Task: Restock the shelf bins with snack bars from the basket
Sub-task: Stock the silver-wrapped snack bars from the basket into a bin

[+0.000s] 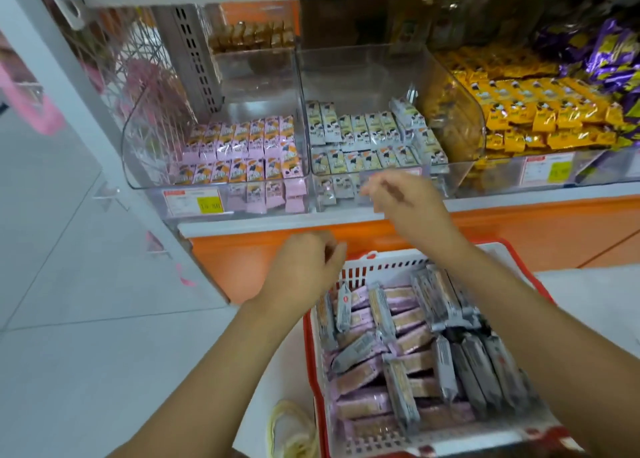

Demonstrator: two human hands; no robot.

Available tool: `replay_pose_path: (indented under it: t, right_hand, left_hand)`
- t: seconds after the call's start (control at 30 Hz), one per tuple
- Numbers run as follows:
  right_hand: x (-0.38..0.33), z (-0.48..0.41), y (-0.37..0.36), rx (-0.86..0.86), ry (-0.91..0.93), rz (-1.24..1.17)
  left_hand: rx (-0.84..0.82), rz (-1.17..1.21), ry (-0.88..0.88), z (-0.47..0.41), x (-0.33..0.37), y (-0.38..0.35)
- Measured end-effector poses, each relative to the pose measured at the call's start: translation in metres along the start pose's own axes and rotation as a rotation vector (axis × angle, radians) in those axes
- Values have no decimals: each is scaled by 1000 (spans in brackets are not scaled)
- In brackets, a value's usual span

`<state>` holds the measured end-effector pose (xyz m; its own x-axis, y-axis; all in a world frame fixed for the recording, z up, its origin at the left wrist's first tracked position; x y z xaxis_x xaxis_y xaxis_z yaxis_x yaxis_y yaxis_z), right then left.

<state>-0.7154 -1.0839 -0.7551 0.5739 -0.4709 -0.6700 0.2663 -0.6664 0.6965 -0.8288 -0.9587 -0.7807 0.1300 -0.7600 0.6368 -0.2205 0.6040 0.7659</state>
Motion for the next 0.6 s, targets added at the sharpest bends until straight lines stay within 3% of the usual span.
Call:
replay_pose_path:
  t: [0.1, 0.23, 0.3, 0.43, 0.6]
  right_hand:
    - [38, 65, -18, -156, -146, 6]
    - [104, 137, -66, -589, -471, 166]
    - [129, 172, -88, -694, -614, 188]
    - [143, 214, -117, -752, -690, 282]
    - [142, 229, -131, -757, -644, 484]
  left_hand:
    - [-267, -105, 100, 17, -22, -28]
    - [-631, -276, 245, 43, -52, -63]
    - [-670, -298, 234, 52, -56, -76]
    - [-660, -234, 136, 62, -53, -107]
    - [-709, -291, 129, 64, -56, -130]
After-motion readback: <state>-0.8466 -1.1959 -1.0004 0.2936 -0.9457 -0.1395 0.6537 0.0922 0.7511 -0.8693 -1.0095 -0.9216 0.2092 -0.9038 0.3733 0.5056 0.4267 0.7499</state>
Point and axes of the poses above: each hand's wrist, its own z-axis away from the middle knuckle, its own y-axis out of the back of the hand, x = y × z, the point moved 3 cm from there along -z, towards the middle knuckle, and after that the axes turned 7 degrees about z, right-handed, at the moved point
